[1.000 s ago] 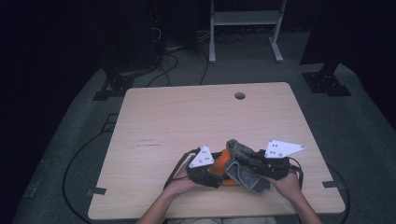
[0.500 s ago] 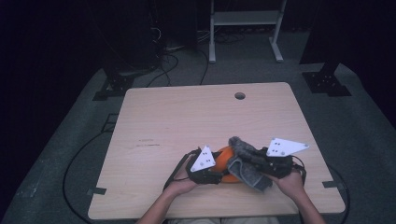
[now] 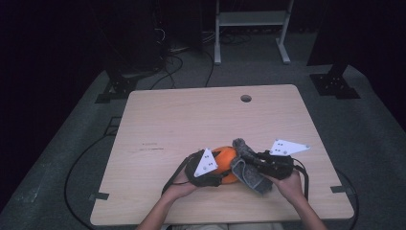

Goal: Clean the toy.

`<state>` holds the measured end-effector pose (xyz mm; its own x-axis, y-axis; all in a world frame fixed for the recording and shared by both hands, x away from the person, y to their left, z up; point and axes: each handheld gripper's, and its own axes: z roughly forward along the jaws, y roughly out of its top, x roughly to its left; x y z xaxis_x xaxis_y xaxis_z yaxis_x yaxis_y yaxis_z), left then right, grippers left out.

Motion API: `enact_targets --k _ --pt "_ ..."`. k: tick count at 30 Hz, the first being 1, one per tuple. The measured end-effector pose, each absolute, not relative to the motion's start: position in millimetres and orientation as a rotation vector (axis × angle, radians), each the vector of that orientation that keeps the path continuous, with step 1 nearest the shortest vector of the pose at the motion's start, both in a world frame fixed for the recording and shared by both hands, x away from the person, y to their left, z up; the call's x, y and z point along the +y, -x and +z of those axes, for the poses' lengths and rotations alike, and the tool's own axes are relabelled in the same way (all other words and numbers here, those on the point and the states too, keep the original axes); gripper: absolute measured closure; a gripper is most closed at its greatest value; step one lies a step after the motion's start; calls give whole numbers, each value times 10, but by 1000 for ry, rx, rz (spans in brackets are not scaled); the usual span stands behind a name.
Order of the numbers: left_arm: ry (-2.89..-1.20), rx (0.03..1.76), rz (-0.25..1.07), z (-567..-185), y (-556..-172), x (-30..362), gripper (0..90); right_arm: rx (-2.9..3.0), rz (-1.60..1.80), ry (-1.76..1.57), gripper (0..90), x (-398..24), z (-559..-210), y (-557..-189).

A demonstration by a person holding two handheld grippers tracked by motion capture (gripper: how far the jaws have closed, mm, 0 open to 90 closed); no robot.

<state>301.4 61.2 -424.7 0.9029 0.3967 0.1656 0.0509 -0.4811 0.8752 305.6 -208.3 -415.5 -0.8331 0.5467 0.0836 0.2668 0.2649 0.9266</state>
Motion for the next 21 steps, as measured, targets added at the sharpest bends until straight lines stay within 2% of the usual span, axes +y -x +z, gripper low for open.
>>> enact_targets --k 4,5,10,13,17,20,21 --pt "-1985 373 368 -4219 -3104 720 195 2296 1598 -770 788 -2126 -4212 -3081" --pt "-1995 396 362 -4233 -3131 731 192 2296 1596 -773 788 -2146 -4224 -3089" --pt "-1989 421 381 -4306 -3103 649 297 2289 1537 -839 788 -2241 -4250 -3123" --pt "-2016 349 404 -4320 -3051 555 322 2228 1633 -775 789 -2215 -4110 -3035" --pt "-2028 286 315 -4258 -3041 579 308 2293 1576 -751 789 -2106 -4118 -3050" --pt "-1952 311 221 -4196 -3100 707 279 2344 1593 -759 789 -2120 -4201 -3052" --pt "-1944 327 229 -4190 -3119 731 270 2352 1591 -746 790 -2117 -4199 -3028"
